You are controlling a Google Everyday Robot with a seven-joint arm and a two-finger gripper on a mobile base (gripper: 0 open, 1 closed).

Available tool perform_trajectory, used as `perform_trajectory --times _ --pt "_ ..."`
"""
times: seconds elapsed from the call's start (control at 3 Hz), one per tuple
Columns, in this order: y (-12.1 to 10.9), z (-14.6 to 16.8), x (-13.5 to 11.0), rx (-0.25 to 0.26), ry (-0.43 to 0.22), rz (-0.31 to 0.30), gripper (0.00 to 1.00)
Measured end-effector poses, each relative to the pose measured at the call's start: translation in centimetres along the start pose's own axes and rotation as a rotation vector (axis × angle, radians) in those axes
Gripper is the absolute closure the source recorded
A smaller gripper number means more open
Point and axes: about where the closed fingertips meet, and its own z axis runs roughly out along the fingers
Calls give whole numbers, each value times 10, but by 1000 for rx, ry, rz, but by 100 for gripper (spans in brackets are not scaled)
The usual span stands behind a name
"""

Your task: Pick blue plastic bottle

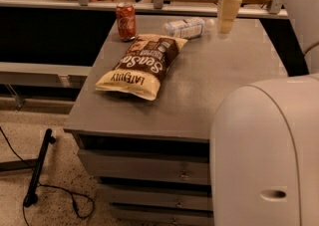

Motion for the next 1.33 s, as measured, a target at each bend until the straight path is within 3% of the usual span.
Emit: perform_trajectory --times 0.33,0.67,1.0,1.33 --pt "-1 28 -11 -59 -2 75 0" --pt "-7 34 -21 -50 -123 159 0" --pt "-23 32 -26 11 -206 203 0" --pt "-41 33 -27 69 -235 236 0"
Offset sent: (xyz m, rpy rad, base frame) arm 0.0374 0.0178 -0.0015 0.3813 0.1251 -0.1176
